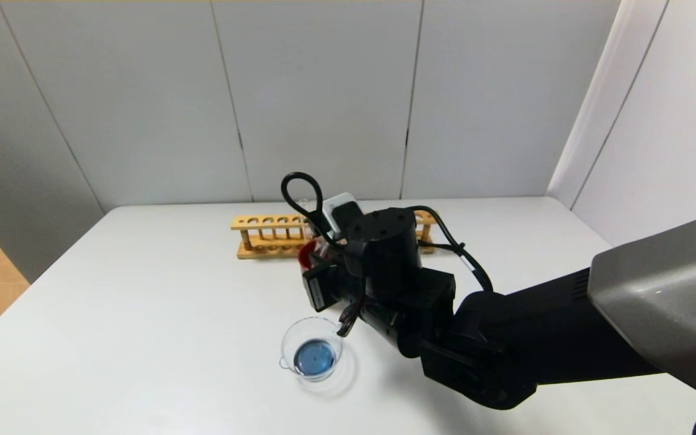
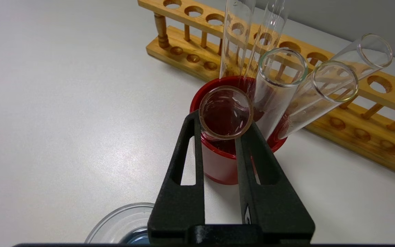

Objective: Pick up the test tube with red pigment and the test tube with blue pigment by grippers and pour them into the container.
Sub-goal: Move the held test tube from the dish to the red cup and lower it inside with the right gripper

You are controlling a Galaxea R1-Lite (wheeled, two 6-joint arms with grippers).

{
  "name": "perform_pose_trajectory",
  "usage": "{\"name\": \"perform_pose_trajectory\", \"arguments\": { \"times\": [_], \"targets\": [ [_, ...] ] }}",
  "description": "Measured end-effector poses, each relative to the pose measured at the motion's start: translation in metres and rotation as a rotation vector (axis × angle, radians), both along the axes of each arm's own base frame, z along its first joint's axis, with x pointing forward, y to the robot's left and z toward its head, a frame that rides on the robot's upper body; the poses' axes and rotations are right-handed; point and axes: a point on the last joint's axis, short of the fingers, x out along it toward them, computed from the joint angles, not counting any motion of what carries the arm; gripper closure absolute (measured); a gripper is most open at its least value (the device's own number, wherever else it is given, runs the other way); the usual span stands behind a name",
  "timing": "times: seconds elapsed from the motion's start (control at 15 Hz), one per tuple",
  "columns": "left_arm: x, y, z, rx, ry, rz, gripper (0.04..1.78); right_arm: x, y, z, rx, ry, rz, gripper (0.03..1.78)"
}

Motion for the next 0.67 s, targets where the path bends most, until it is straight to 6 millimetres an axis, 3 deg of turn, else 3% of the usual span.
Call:
{"name": "perform_pose_trajectory", "arguments": {
  "times": [0.2,0.53,0.67],
  "targets": [
    [0.0,0.0,0.0,0.0,0.0,0.0,0.11,-0.0004,0.0,0.0016,0.004,-0.003,0.0,1.25],
    [0.0,0.0,0.0,0.0,0.0,0.0,0.11,-0.0003,-0.0004,0.0048,0.013,-0.008,-0.003,0.43],
    [0.0,0.0,0.0,0.0,0.0,0.0,0.11,0.0002,-0.0015,0.0081,0.02,-0.014,-0.005,0.22]
  ]
}}
